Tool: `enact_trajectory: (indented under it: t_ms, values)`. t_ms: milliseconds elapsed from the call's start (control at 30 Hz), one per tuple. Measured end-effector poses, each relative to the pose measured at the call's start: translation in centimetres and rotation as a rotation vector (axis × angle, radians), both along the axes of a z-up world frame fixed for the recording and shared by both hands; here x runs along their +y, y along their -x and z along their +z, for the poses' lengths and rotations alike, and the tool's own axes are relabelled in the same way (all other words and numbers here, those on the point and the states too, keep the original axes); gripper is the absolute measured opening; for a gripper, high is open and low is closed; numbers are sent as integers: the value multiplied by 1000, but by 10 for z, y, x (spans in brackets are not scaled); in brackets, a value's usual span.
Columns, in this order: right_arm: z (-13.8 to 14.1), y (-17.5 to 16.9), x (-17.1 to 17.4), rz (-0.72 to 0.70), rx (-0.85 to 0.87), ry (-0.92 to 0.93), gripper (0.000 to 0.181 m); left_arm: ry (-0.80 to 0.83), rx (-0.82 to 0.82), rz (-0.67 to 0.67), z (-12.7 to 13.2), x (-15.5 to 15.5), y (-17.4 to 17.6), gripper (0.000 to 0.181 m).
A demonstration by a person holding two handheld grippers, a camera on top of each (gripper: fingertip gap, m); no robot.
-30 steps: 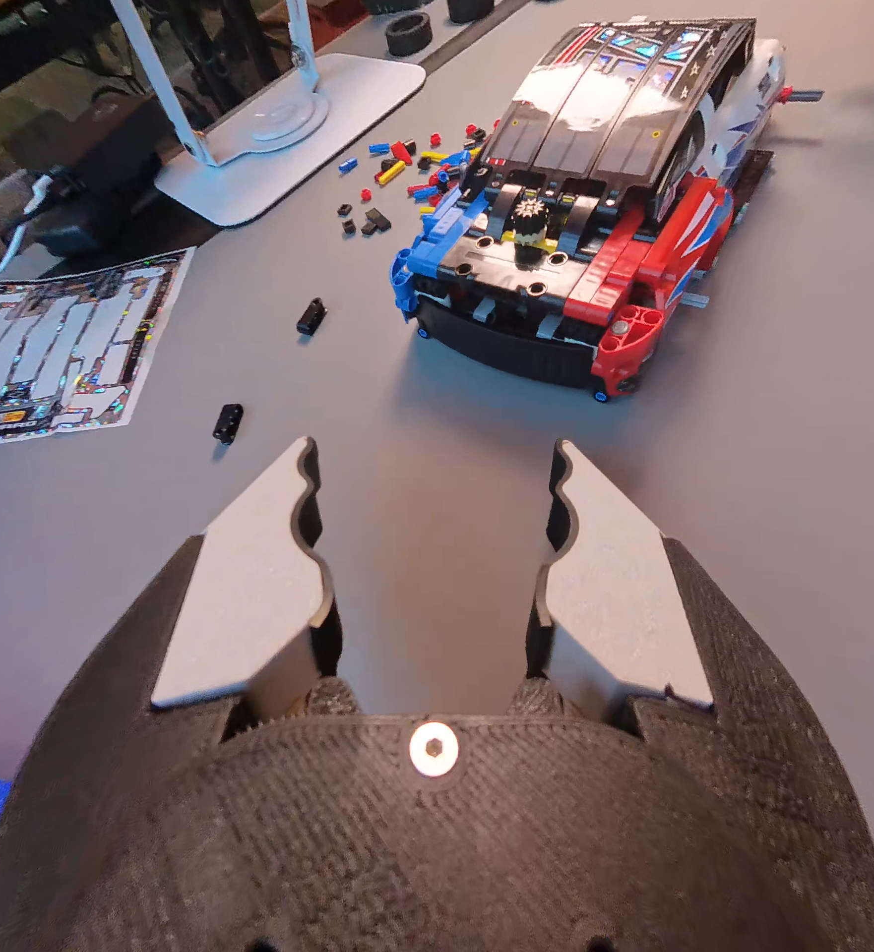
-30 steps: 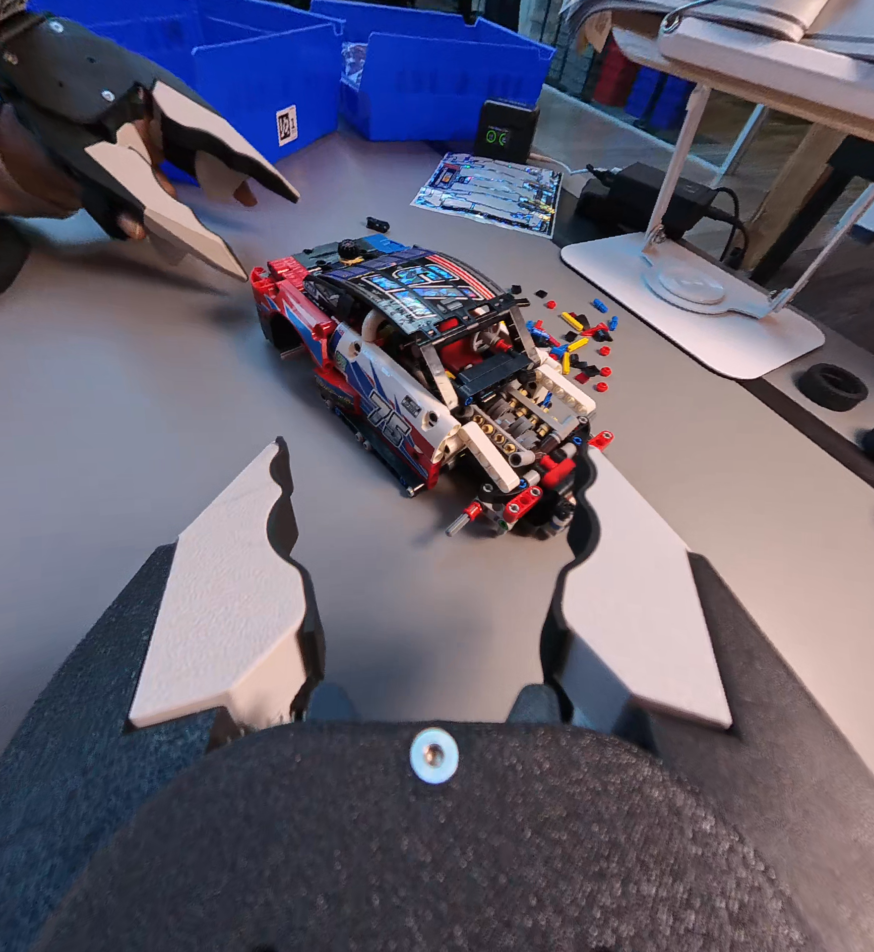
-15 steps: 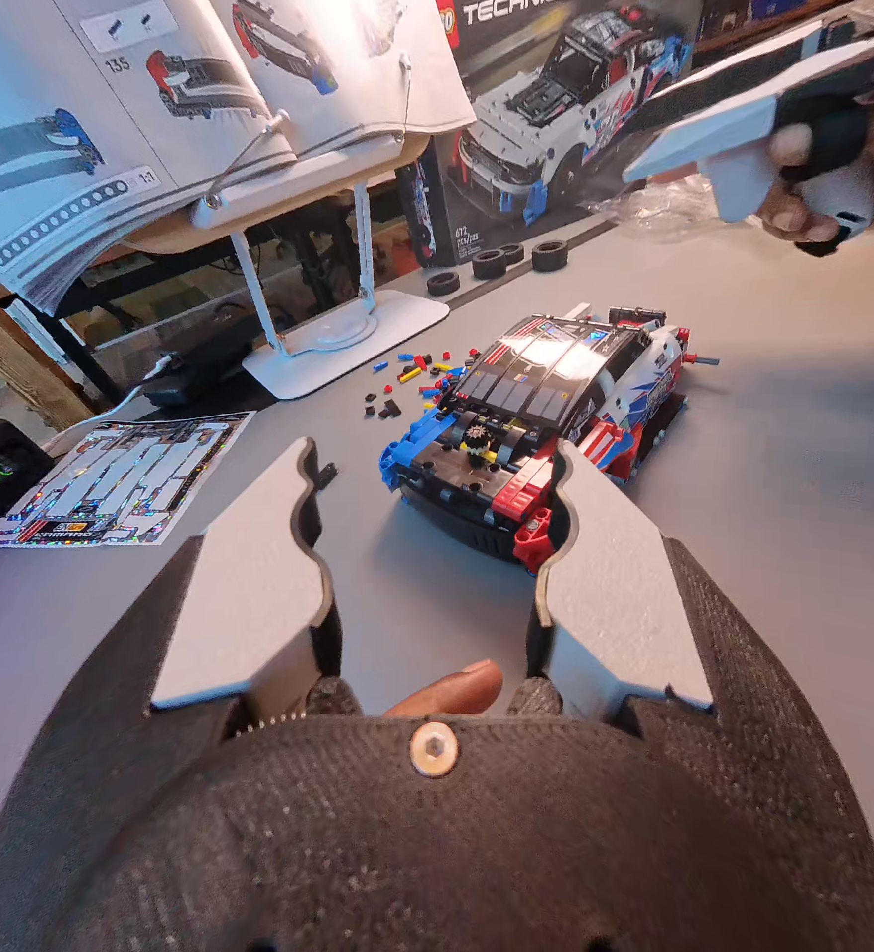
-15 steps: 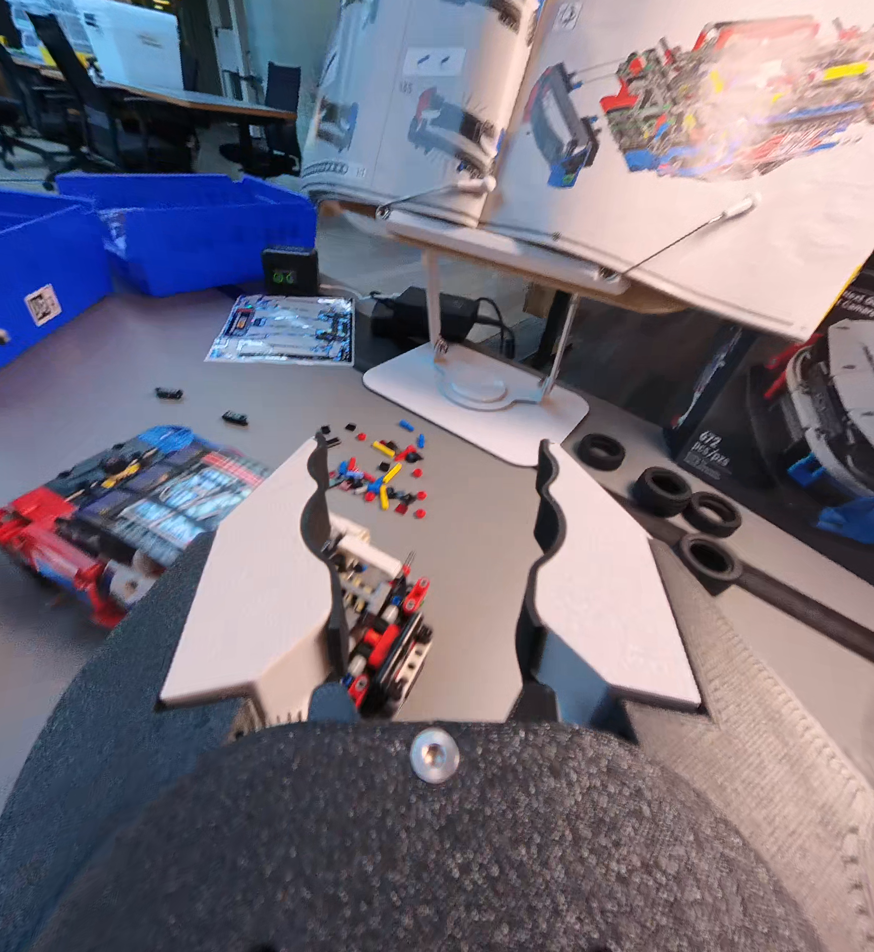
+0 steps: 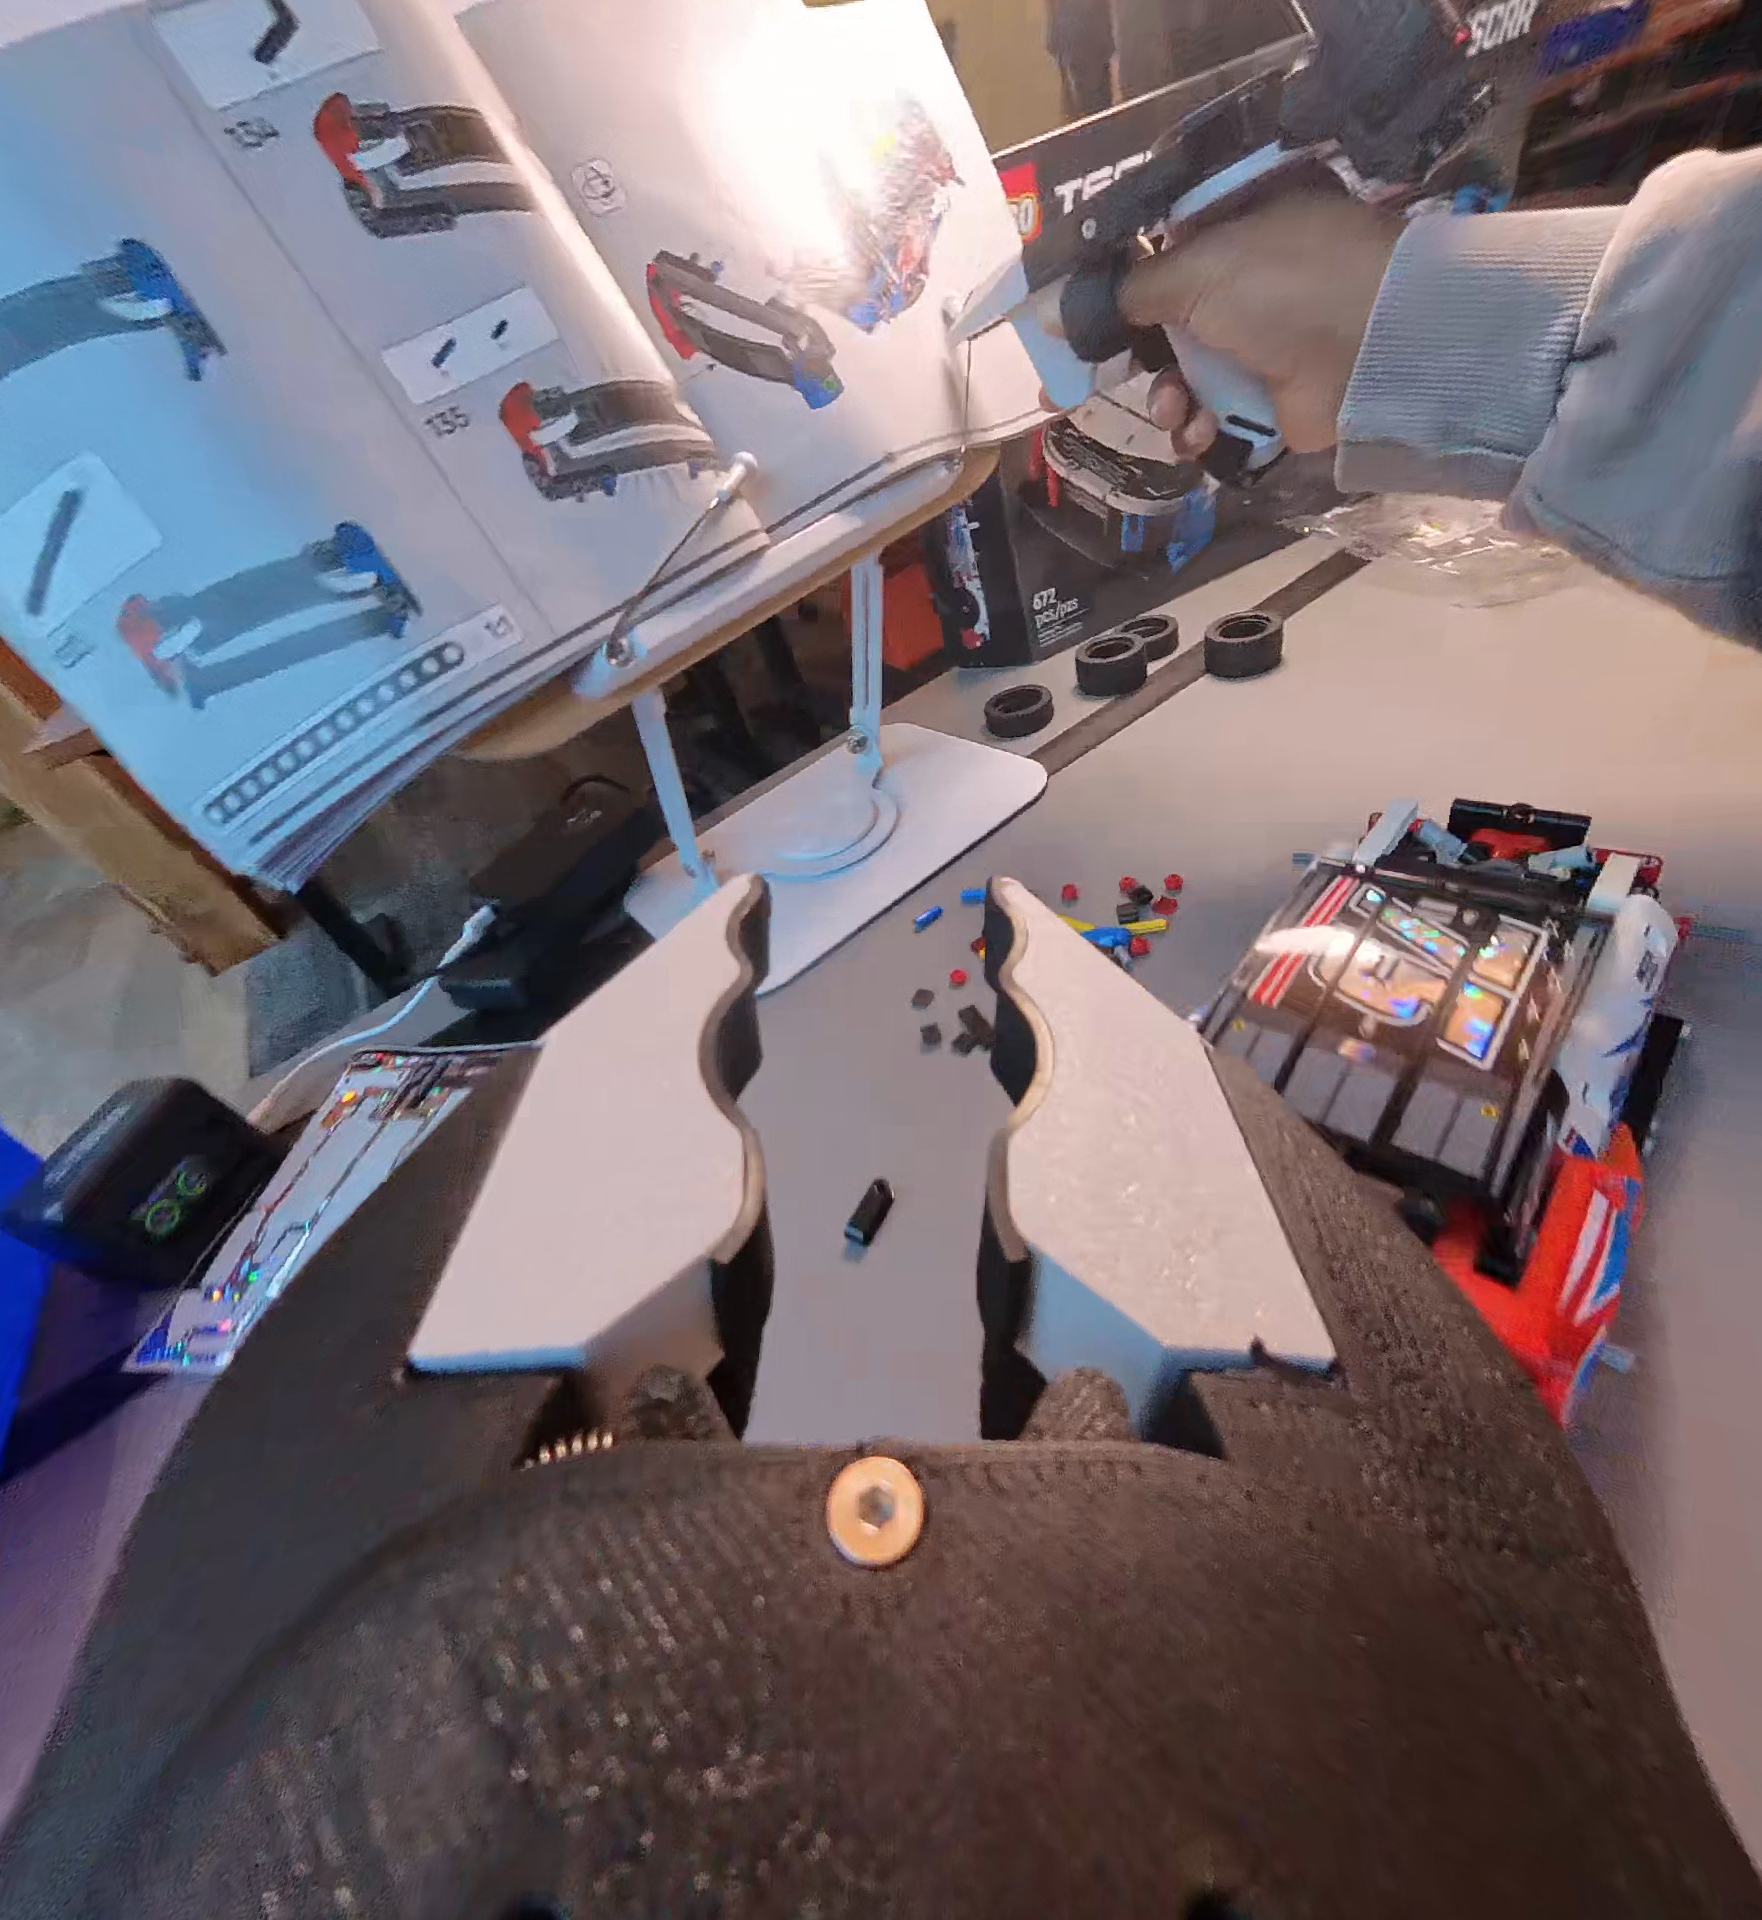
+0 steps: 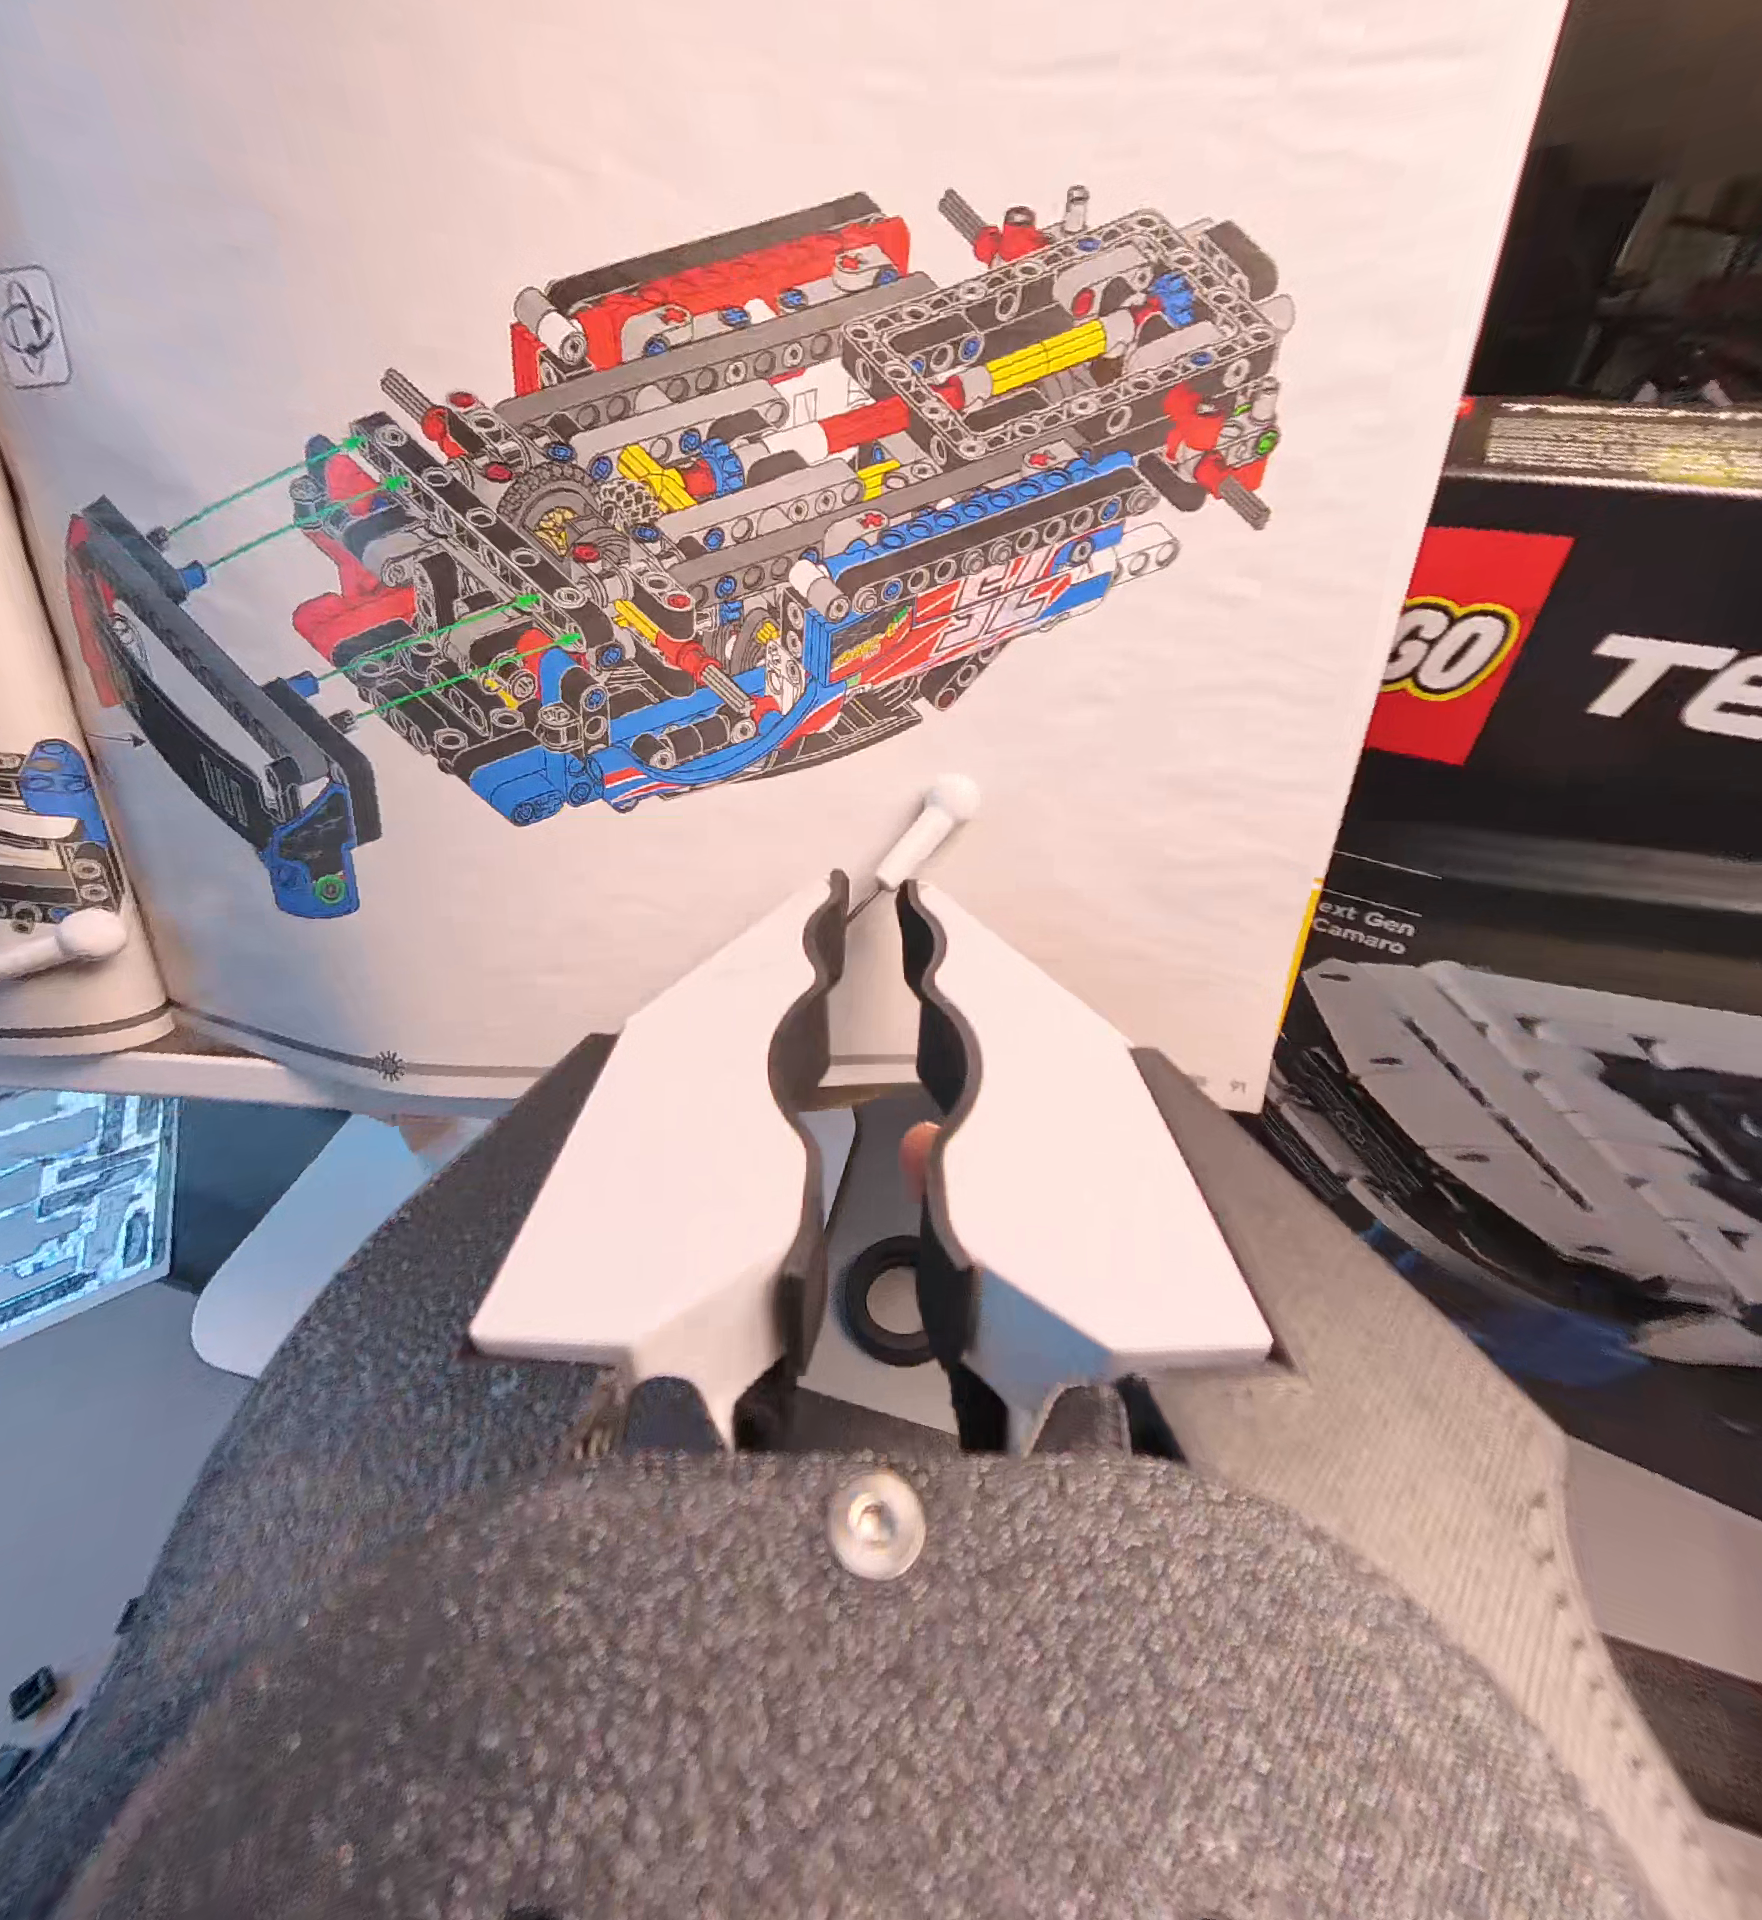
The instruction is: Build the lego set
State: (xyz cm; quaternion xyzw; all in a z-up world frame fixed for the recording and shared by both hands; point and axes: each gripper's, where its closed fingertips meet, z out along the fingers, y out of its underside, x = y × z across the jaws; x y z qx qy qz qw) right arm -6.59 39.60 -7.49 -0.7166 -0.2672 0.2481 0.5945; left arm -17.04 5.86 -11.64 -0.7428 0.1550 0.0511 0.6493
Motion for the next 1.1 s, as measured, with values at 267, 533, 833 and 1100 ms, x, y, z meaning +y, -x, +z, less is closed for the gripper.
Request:
enact_trajectory:
  t_ms: [267, 533, 833, 1100]
  values:
    - [-31, -19, -2, 17, 135, 92, 13, 83, 393, 28, 35, 174, 31, 38]
    - [-35, -45, -16, 73, 93, 30, 45, 9, 265, 40, 32, 197, 37, 4]
    - [23, 15, -41, 205, -69, -164, 76, -108, -804, 192, 24, 158, 106, 0]
    - [14, 51, -47, 169, -101, -151, 100, -53, 104, 90, 48, 175, 41, 29]
